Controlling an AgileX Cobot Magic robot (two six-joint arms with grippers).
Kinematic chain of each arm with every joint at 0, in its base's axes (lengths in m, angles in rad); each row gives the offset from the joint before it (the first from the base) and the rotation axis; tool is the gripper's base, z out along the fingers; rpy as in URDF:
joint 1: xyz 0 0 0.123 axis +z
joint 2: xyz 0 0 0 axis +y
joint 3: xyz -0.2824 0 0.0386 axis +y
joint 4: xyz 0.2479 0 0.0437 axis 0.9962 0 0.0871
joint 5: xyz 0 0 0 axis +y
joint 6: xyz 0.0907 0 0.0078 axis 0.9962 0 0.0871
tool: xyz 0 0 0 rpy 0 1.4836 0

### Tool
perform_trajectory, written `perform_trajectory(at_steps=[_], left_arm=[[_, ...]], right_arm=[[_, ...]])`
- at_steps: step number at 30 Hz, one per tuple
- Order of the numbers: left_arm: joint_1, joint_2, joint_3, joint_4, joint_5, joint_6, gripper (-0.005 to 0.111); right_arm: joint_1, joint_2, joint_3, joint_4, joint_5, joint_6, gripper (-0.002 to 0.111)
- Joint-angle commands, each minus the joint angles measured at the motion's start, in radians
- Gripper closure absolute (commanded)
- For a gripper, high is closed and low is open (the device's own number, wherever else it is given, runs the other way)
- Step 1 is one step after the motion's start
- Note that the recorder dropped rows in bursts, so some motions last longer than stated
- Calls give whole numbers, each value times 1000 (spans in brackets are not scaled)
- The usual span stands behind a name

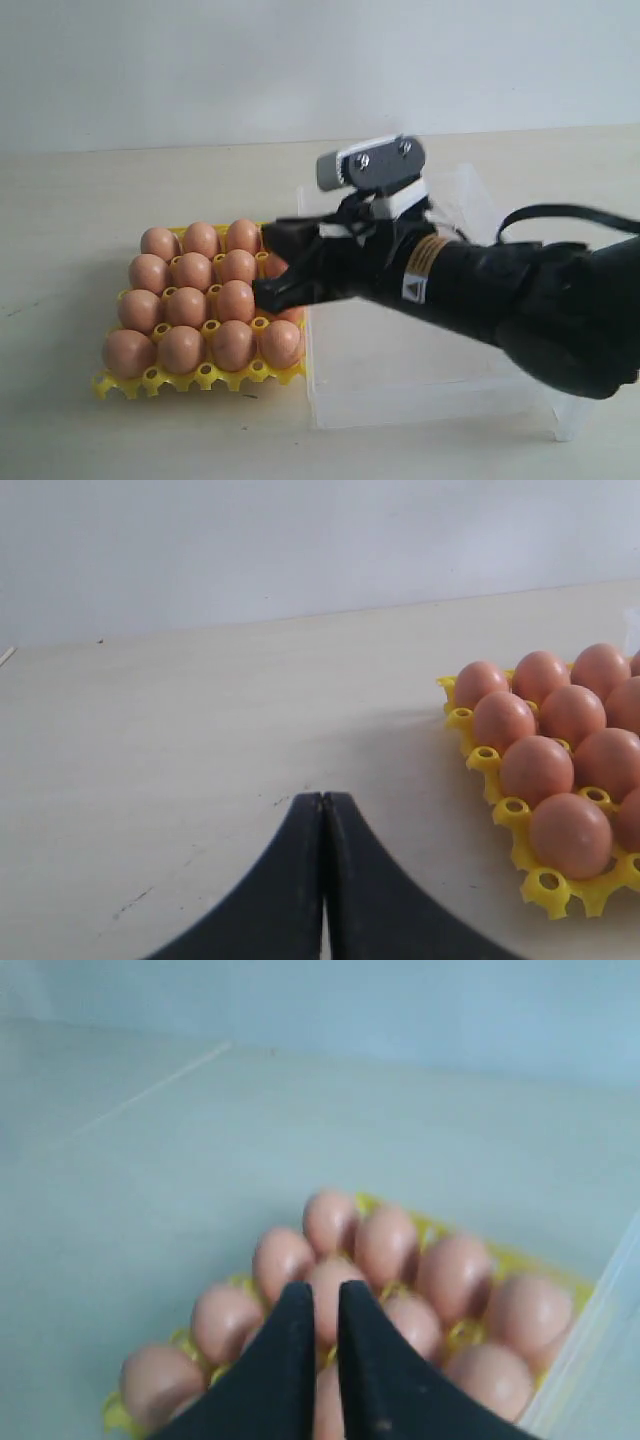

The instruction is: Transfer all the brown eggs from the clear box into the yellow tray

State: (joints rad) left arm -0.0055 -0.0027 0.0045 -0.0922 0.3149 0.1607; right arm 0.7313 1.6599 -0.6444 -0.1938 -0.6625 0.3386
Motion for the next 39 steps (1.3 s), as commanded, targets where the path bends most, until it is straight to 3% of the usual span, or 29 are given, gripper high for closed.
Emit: perform_trajectory(at_steps=[1,4,6,8,14,18,22,25,39], left_arm=[[-6,3,-5,-5,-4,-4,107],[-6,3,-5,-5,-4,-4,107],[-6,3,-5,-5,-4,-4,107],[-6,3,-5,-5,-4,-4,107],[-6,3,-5,-5,-4,-4,107],[-6,3,-5,-5,-4,-4,107],[-6,3,-5,-5,-4,-4,107],[-6,3,-5,-5,-4,-4,107],[-6,3,-5,-5,-4,-4,107]], right_arm=[[2,-214,-1,349,126,-511,108],[-2,-278,-1,715,122,-960,108],[-2,-319,1,866,80,-1095,108],[-2,-359,1,1037,75,-1096,108],[-2,-381,-1,1122,84,-1096,108],[-32,-466,45,949,87,-1096,108],[-274,-650,134,612,232,-1096,108],[-422,-852,192,370,492,-1096,108],[-588,-1419,590,314,551,-1096,108]])
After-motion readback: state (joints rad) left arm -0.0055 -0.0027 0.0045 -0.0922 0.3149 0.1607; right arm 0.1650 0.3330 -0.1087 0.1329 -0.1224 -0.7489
